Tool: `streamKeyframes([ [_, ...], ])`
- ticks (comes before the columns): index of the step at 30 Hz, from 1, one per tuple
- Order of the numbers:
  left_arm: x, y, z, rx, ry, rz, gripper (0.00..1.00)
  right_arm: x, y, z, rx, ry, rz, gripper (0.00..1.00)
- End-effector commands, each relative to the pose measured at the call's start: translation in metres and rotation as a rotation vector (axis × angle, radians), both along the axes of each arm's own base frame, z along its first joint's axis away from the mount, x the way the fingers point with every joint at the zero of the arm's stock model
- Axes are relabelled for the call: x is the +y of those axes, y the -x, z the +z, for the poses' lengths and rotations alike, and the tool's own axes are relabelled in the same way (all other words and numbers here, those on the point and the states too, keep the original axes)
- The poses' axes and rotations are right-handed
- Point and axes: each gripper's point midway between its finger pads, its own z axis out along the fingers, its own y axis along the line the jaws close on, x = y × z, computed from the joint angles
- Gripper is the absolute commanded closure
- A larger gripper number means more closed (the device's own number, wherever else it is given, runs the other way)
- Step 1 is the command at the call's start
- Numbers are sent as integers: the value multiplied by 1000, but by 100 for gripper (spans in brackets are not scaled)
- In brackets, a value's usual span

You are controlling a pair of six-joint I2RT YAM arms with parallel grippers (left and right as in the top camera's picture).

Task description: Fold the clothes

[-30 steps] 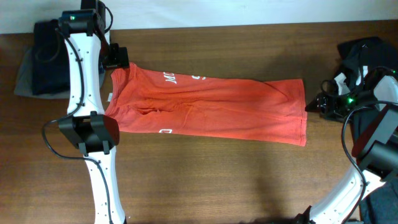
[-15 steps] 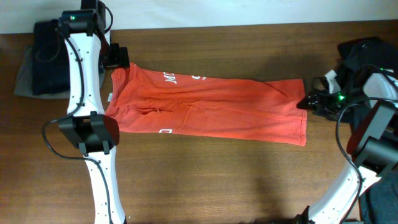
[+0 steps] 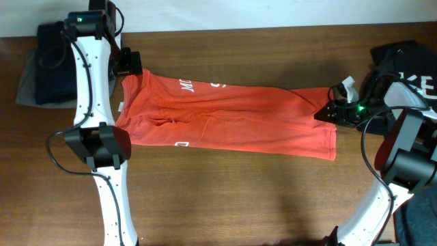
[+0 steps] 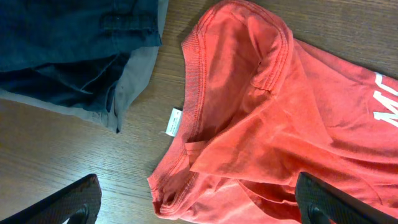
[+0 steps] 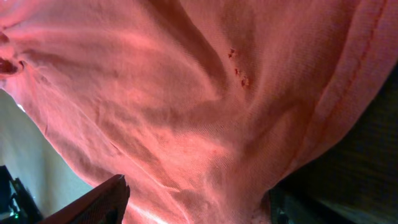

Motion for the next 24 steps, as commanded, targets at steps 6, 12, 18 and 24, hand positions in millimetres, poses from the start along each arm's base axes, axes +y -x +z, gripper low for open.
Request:
streamKeyframes([
  [6,-4,0,11,-28,11,4,1,-14,35,-56,261,129,-41,24],
  [12,-4,0,11,-28,12,4,1,-7,40,-52,286,104,-34,35],
  [18,-4,0,11,-28,12,4,1,15,38,-46,283,34,-14,71],
  [24,-3,0,11,-28,12,4,1,17,35,-50,296,65,-24,96],
])
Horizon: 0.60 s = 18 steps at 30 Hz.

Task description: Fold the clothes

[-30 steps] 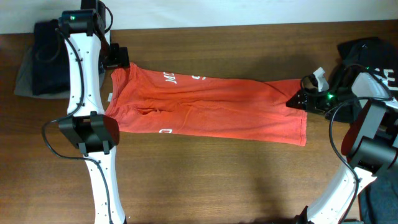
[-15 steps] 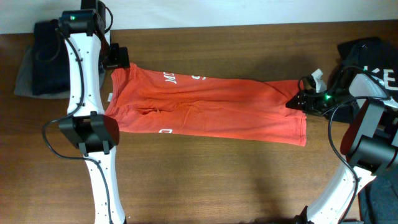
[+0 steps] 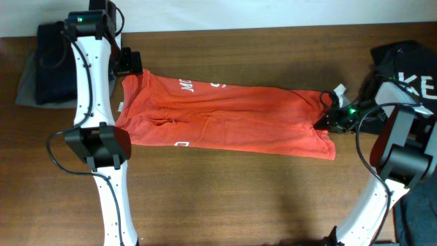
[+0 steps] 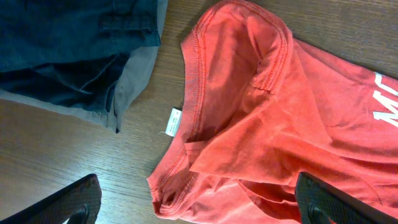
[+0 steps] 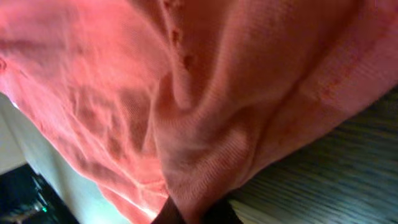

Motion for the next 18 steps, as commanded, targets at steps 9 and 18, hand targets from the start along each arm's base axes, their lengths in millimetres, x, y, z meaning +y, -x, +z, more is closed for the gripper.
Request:
streamKeyframes([
  [9,-3,0,11,-28,12,5,1,-67,16,-27,219,308,-140,96],
  [18,-3,0,11,-28,12,5,1,-122,6,20,273,554,-211,96],
])
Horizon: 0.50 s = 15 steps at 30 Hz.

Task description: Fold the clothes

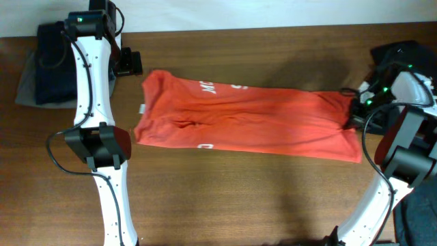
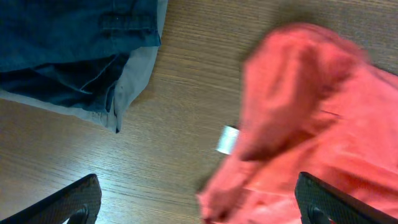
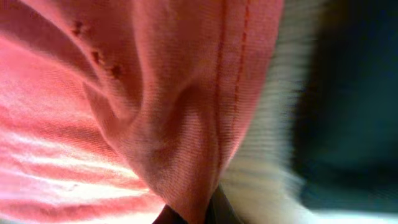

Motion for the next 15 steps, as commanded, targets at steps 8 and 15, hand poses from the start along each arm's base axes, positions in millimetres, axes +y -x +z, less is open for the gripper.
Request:
streamKeyframes([
  [8,-3,0,11,-28,12,5,1,-46,-2,43,126,389,-108,96],
  [15,-3,0,11,-27,12,5,1,5,-23,59,92,408,22,96],
])
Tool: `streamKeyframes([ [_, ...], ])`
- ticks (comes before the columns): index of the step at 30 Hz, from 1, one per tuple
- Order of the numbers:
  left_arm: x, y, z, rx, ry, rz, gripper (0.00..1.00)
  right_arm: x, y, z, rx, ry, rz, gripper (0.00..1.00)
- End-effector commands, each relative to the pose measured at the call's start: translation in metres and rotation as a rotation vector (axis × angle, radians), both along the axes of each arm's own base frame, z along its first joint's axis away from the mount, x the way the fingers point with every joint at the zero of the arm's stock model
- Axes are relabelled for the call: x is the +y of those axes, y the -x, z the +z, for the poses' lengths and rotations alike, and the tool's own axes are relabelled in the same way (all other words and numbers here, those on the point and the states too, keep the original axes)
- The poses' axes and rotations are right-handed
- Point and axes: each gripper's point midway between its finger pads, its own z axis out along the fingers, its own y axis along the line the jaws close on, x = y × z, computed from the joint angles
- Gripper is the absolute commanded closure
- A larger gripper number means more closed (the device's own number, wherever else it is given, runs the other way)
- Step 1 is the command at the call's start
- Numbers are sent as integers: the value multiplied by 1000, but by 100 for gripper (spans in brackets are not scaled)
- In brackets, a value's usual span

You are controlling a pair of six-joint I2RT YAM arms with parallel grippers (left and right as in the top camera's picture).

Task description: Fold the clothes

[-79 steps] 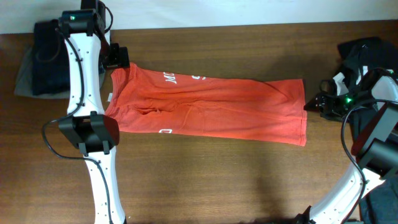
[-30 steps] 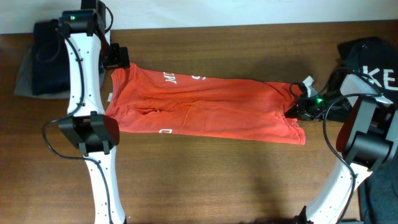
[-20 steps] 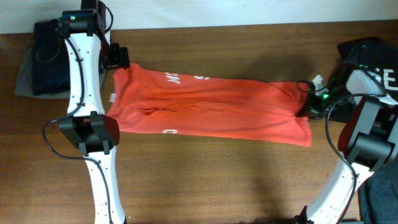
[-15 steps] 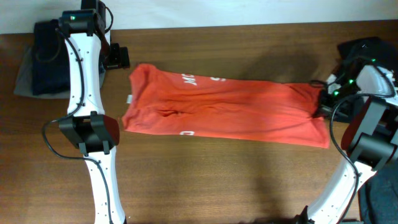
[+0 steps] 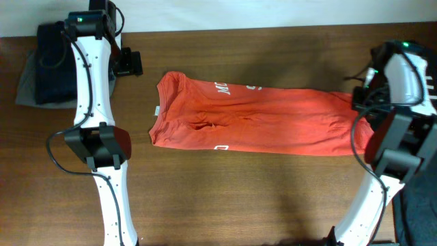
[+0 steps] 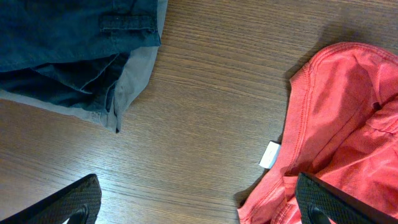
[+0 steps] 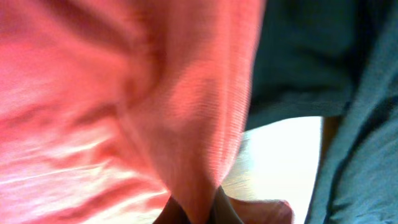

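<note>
An orange-red T-shirt (image 5: 256, 119) lies stretched left to right across the wooden table, collar at its left end (image 6: 323, 118). My right gripper (image 5: 360, 101) is shut on the shirt's right hem; in the right wrist view the cloth (image 7: 174, 106) fills the frame and is pinched between the fingertips (image 7: 194, 211). My left gripper (image 6: 196, 199) hangs open over bare wood to the left of the collar, near the table's back left (image 5: 130, 63), with nothing between its fingers.
A pile of dark blue and grey clothes (image 5: 42, 65) sits at the back left corner, also visible in the left wrist view (image 6: 68, 50). Dark garments (image 5: 410, 65) lie at the right edge of the table by the right arm.
The shirt has shifted further right, its collar now well clear of my left gripper. My right gripper, still shut on the hem, stands further right and back. The left arm has not moved.
At first the shirt lay with its collar under my open left gripper and my right gripper open at the right hem. Then the right gripper was shut on that hem. Since then the shirt has been drawn rightward in two steps, the left arm still throughout.
</note>
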Motion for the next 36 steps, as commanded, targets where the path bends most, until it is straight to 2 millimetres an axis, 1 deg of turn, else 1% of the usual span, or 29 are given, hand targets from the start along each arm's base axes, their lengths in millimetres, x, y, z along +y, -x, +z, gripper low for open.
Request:
streamKeyframes([
  [1,-3,0,11,-27,12,5,1,27,-15,10,-15,57,66,96],
  [6,-3,0,11,-27,12,5,1,68,-24,9,-17,68,122,96],
  [11,-3,0,11,-27,12,5,1,100,-27,9,-17,68,165,96],
  [13,-3,0,11,-27,11,5,1,111,-27,9,-15,60,188,92],
  [17,-3,0,11,-27,11,5,1,134,-24,5,-3,26,226,89],
  [18,-3,0,11,-27,12,5,1,145,-22,3,2,-7,233,83],
  [19,-3,0,11,-27,11,5,1,151,-20,1,8,-26,238,79],
  [21,-3,0,11,-27,11,5,1,156,-15,1,25,-34,247,77],
  [24,-3,0,11,-27,11,5,1,161,-6,3,61,-44,255,68],
  [27,-3,0,11,-27,11,5,1,166,1,5,90,-70,252,66],
  [30,-3,-1,11,-27,12,5,1,175,-2,10,70,-122,241,67],
  [32,-3,-1,11,-27,11,5,1,183,-9,18,34,-165,247,66],
  [34,-3,0,11,-27,11,5,1,182,-17,31,-3,-160,249,64],
  [35,-3,0,11,-27,11,5,1,180,-21,40,-23,-159,248,61],
  [36,-3,0,11,-27,11,5,1,176,-24,51,-46,-154,245,53],
])
